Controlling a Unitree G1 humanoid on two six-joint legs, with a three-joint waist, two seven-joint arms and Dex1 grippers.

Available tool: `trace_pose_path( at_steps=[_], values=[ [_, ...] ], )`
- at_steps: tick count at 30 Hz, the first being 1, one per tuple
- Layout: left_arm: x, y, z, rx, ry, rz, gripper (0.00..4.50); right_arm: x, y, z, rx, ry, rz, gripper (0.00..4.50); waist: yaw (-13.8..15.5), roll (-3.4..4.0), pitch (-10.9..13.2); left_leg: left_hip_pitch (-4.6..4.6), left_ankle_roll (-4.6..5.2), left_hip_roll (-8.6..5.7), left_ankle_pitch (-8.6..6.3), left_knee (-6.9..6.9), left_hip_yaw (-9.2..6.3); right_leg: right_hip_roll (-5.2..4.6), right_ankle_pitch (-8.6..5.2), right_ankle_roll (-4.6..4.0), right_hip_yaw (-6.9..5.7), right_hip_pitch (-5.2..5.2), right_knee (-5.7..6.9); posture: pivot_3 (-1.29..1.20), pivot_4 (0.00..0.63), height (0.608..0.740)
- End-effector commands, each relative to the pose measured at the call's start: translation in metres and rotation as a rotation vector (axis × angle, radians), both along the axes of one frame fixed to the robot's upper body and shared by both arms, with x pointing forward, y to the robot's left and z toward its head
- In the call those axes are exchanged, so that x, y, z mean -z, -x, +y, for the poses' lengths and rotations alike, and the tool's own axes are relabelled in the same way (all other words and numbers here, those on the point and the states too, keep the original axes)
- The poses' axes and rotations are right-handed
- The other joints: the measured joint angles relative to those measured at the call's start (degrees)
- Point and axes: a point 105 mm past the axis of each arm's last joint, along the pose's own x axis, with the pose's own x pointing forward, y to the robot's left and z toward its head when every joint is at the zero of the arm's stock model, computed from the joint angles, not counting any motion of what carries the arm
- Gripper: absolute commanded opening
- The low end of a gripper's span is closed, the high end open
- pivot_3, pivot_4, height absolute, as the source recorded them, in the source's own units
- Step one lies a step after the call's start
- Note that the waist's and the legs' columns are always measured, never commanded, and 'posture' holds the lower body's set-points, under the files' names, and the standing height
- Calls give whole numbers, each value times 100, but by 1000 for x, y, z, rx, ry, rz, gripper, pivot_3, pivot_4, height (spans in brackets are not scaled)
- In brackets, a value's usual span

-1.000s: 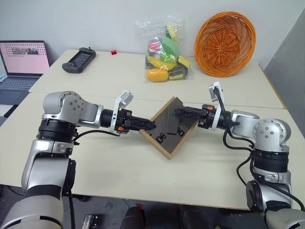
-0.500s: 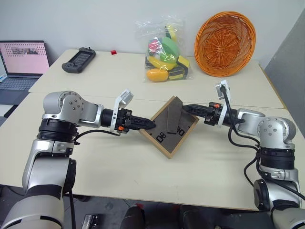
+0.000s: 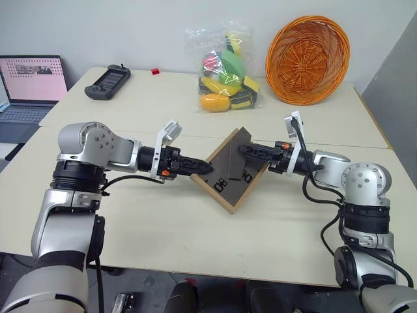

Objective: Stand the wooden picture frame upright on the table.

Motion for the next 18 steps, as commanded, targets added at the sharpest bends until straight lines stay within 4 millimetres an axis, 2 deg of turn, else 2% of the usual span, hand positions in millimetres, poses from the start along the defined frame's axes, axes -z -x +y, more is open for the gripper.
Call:
trace_pose_path(
  at_steps=[1, 5, 8, 12, 18],
  values=[
    [-13, -1, -2, 5, 38, -36, 1303, -39, 21, 3, -69, -41, -117, 1673, 0, 0, 0, 0, 0, 0, 0, 0, 1, 0, 0, 0, 2, 0, 0, 0, 150, 740],
    [-13, -3, -3, -1, 38, -37, 1303, -41, 28, 1, -67, -31, -124, 1673, 3, 0, 0, 0, 0, 0, 0, -1, 0, 0, 0, 0, 1, 0, 0, 0, 150, 740],
    [-14, -4, -4, -2, 39, -39, 1303, -39, 26, -2, -20, -21, -128, 1673, 0, 0, 0, 0, 1, 0, 0, -1, 1, -1, 0, 0, 1, 0, -1, 0, 150, 740],
    [-15, -5, -6, 5, 41, -44, 1303, -25, 14, -8, 79, 74, -140, 1673, -2, 0, 0, 0, 2, 0, 1, -2, 3, 0, 0, 0, 3, -1, -1, 0, 150, 740],
    [-15, -6, -6, 2, 40, -48, 1303, -21, 4, -18, 133, 129, -178, 1673, 0, 0, 0, -1, 3, 0, 1, -2, 4, 1, 0, 0, 5, -1, -4, 0, 150, 740]
  ],
)
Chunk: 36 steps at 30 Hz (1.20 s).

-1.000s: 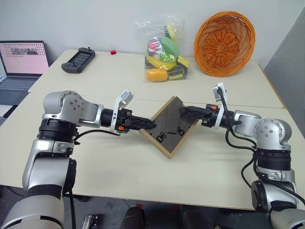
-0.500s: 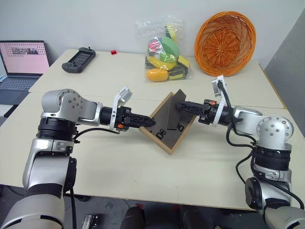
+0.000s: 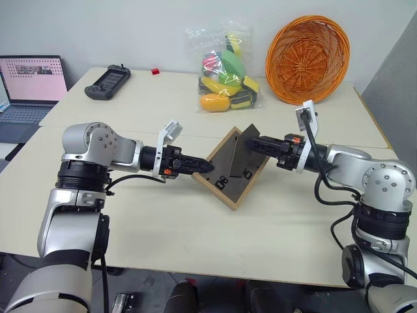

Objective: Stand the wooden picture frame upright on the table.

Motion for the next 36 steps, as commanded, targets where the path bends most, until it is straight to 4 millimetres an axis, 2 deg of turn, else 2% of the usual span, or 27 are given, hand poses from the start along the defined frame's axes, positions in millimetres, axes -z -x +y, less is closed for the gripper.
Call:
trace_pose_path(
  at_steps=[1, 5, 8, 9, 12, 14, 15, 18, 20, 23, 24, 30, 36],
  values=[
    [-19, -1, -4, 24, 47, -58, 1303, -10, -6, -13, 42, 32, -93, 1673, 3, 0, 0, 0, 0, 0, 0, 0, 0, 0, 0, 0, 0, 0, 0, 0, 150, 740],
    [-18, -2, -3, 19, 45, -59, 1303, -17, -16, -33, 79, 62, -130, 1673, 11, 0, 0, -1, 0, -1, 0, 0, 1, 0, 0, 0, 1, 0, -2, 0, 150, 740],
    [-18, -3, -3, 14, 47, -57, 1303, -13, -24, -50, 145, 173, -212, 1673, 12, 0, 0, -1, 1, -3, 0, 0, 4, 0, 0, 1, 3, 0, -3, 0, 150, 740],
    [-19, -2, -4, 16, 48, -57, 1303, -2, -29, -58, 205, 331, -319, 1673, 11, 0, 0, -1, 1, -2, 0, 0, 4, 0, 0, 1, 3, 0, -4, 0, 150, 740],
    [-19, -2, -3, 18, 50, -58, 1303, 21, -27, -64, 234, 634, -566, 1673, 12, -2, -1, -1, 1, -2, 0, -2, 1, 1, -3, 5, 1, 1, -9, 0, 150, 740],
    [-20, -2, -3, 18, 50, -59, 1303, 27, -30, -71, 292, 822, -787, 1673, 12, -2, 0, -3, 1, -4, 0, -2, 3, 2, -7, 12, 6, 0, -13, 0, 150, 740],
    [-21, -2, -3, 17, 50, -59, 1303, 29, -28, -72, 289, 917, -920, 1673, 9, -2, 0, -5, 0, -5, 0, -2, 7, 1, -8, 14, 13, -3, -13, 0, 150, 740],
    [-23, -3, -1, 12, 49, -62, 1303, 47, -17, -72, 194, 1086, -1159, 1673, 1, -2, 0, -8, 0, -7, 1, 4, 21, 0, -8, 14, 29, -9, -11, 0, 150, 740],
    [-25, -4, 1, 2, 48, -66, 1303, 54, -10, -71, 134, 1142, -1290, 1673, 1, -3, 0, -7, 0, -7, 1, 8, 20, -1, -8, 15, 28, -7, -10, 0, 150, 740],
    [-26, -6, 3, -10, 49, -71, 1303, 51, -7, -68, 123, 1165, -1450, 1673, -16, -3, 0, -1, 1, -7, 3, 8, 19, 1, -8, 14, 29, -4, -3, 0, 150, 740],
    [-26, -7, 4, -11, 49, -72, 1303, 50, -7, -68, 129, 1165, -1478, 2007, -17, -3, 0, -1, 0, -7, 5, 9, 19, 1, -8, 14, 29, -4, -1, 0, 150, 740],
    [-30, -7, 5, -17, 59, -83, 1303, 52, -7, -62, 93, 1253, -1711, 3258, -11, -3, 0, -1, -12, -7, 13, 13, 16, 0, -7, 13, 29, -1, 1, 0, 150, 740],
    [-31, -6, 4, -14, 69, -83, 1303, 76, -6, -49, 56, 1228, -1777, 3258, -7, -3, 0, -1, -17, -7, 15, 15, 13, 0, -7, 13, 28, 0, 2, 0, 150, 740]
  ],
)
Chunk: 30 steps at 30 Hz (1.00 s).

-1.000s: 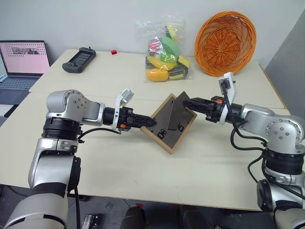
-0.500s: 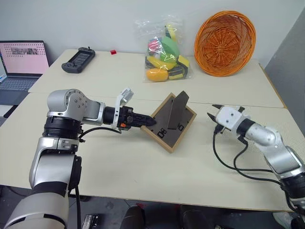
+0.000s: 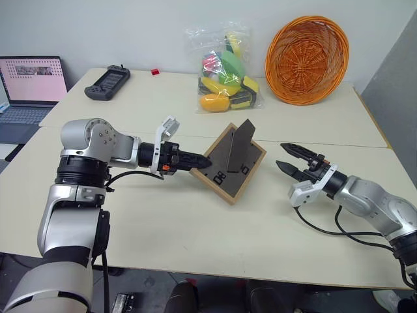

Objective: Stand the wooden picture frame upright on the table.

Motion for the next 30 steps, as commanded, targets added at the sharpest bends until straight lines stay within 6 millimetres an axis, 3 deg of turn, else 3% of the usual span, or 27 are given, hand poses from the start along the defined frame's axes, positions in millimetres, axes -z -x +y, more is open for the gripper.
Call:
trace_pose_path(
  at_steps=[1, 6, 14, 22, 28, 30],
  values=[
    [-25, 1, -1, 18, 59, -73, 1303, 6, 0, 12, -52, 6, -62, 3258, -1, 0, 0, 0, 0, 0, 0, 1, 0, 0, 0, 0, 0, 0, 1, 0, 150, 740],
    [-27, 1, -2, 21, 70, -74, 1303, 13, -8, 30, -61, -42, -103, 3258, -30, 0, 0, 2, -2, 1, 2, 4, -1, 0, 0, -1, 0, 0, 7, 0, 150, 740],
    [-23, 6, -3, 44, 82, -60, 1303, 9, -24, 45, -55, -106, -132, 3258, -71, 0, 0, 5, -5, 1, 5, 5, -1, -1, 1, -2, -1, 4, 12, 0, 150, 740],
    [-21, 7, -6, 49, 83, -45, 1303, -11, -28, 64, -101, -151, -197, 3258, -124, 0, 0, 6, -6, 0, 7, 5, -4, -2, 1, -2, -2, 4, 19, 0, 150, 740],
    [-20, 7, -5, 44, 79, -45, 1303, -30, -29, 64, -99, -183, -231, 3258, -125, -1, -1, 6, -6, 0, 7, 5, -5, -3, 1, -2, -3, 4, 19, 0, 150, 740],
    [-20, 6, -5, 40, 79, -44, 1303, -31, -29, 64, -102, -184, -228, 2883, -126, 0, 0, 6, -6, 0, 7, 5, -4, -3, 1, -2, -3, 5, 19, 0, 150, 740]
  ],
)
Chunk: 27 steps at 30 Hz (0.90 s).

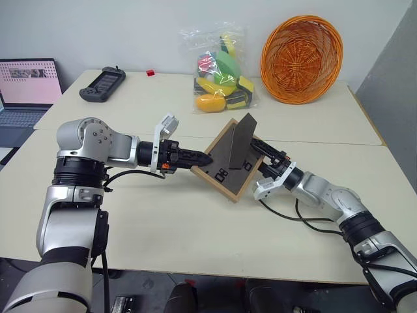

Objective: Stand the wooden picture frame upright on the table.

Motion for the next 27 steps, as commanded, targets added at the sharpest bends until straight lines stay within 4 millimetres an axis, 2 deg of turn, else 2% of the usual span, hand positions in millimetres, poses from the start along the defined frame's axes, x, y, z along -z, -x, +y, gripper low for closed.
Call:
trace_pose_path(
  at_steps=[1, 6, 10, 13, 27],
  values=[
    [-15, 2, -2, 21, 37, -44, 1303, -27, 1, 0, -20, -51, -57, 2773, -1, 0, 0, 0, 0, 0, 0, 0, 0, 0, 0, 0, 0, 0, 0, 0, 150, 740],
    [-14, 2, -2, 18, 38, -43, 1303, -26, 2, 1, -20, -57, -38, 1688, -1, 0, 0, 0, 0, 0, 0, 0, 0, 0, 0, 0, 0, 0, 1, 0, 150, 740],
    [-14, 1, -2, 13, 38, -43, 1303, -25, 4, 4, -27, -55, -34, 1409, -2, 0, 0, 0, 1, 0, 0, 0, -1, 0, 0, 0, -1, 0, 1, 0, 150, 740],
    [-14, 0, -2, 11, 38, -43, 1303, -25, 4, 4, -24, -57, -44, 1297, -2, 0, 0, 0, 1, 0, 0, 0, 0, 0, 0, 0, -1, 0, 1, 0, 150, 740],
    [-19, 2, -2, 20, 59, -50, 1295, -27, 5, 6, -25, -66, -51, 1297, -2, 0, 0, 0, 1, 0, 1, 0, 0, 0, 0, 0, -1, 0, 1, 0, 150, 740]
  ],
)
